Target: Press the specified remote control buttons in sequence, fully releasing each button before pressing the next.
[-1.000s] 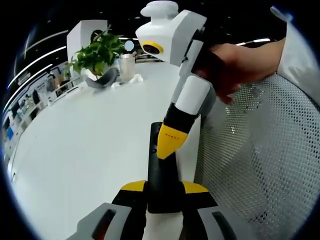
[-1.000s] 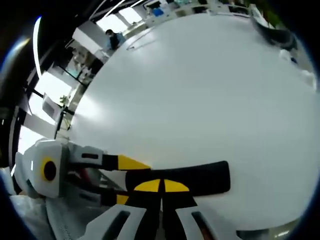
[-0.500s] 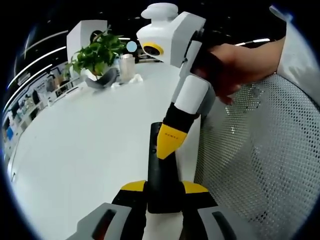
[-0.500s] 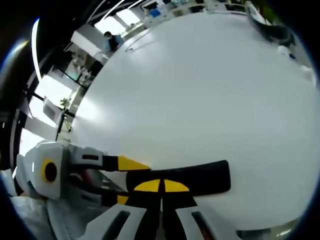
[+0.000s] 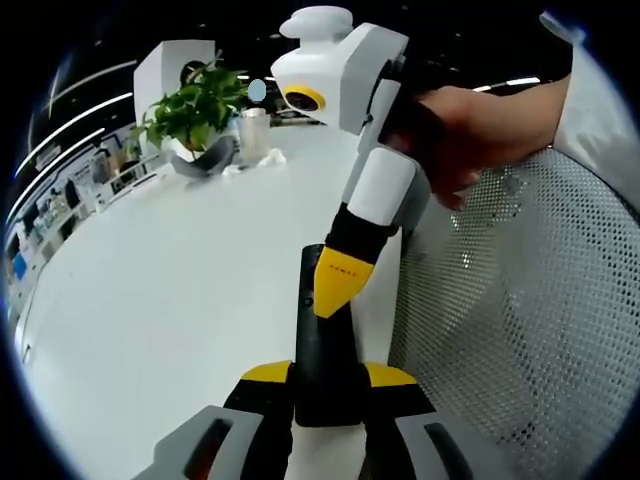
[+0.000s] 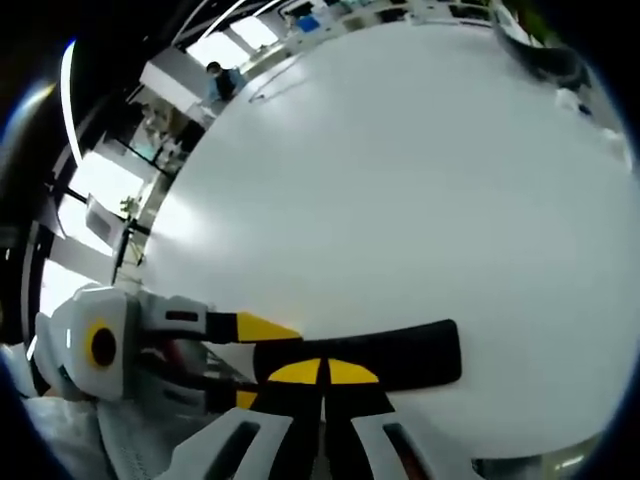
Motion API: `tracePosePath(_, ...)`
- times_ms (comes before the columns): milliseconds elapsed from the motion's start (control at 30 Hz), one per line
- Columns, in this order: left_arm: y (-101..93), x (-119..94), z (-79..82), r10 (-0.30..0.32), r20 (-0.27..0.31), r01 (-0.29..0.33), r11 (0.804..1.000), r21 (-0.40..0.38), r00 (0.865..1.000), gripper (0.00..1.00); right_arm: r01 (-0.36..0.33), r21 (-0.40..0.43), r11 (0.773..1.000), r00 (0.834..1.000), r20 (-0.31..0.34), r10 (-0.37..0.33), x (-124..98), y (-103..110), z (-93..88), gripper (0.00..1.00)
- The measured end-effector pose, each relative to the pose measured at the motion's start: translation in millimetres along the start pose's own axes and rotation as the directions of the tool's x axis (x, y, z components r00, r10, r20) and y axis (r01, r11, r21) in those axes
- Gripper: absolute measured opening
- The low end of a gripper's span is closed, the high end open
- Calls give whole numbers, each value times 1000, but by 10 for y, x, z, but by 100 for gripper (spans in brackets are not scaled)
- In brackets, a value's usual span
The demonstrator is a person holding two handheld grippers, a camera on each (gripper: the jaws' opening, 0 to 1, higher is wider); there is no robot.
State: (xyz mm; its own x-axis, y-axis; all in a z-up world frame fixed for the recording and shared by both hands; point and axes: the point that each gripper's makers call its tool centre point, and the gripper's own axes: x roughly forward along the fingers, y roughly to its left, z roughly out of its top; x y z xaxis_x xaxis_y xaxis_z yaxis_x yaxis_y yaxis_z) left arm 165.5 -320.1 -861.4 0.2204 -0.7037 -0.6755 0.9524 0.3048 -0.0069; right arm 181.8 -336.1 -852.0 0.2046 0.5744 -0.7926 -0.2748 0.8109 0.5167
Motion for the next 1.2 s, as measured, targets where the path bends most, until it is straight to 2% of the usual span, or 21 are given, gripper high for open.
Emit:
tracePosePath(200,-2,3,2,0,2,0,1000,-1,1000,25,-6,-2,1000,1000,-5,6,-3,-1,-3,0)
tracePosePath(300,-3,5,0,0,2,0,1000,-1,1000,25,-33,20,999,999,-8,33,-8,34,-5,0)
tracePosePath(633,-8,0,0,0,2,0,1000,-2,1000,25,-76,9,997,997,-14,76,10,130,-23,0)
tracePosePath(900,-6,2,2,0,3,0,1000,-2,1000,25,-73,12,997,997,-19,73,23,116,-26,0)
tracePosePath(1000,-8,1,2,0,3,0,1000,-3,1000,25,-64,-6,998,997,-41,63,60,114,-65,0)
tracePosePath(1200,-9,1,0,0,4,0,1000,-4,1000,25,-54,-28,998,998,-39,53,53,122,-69,0)
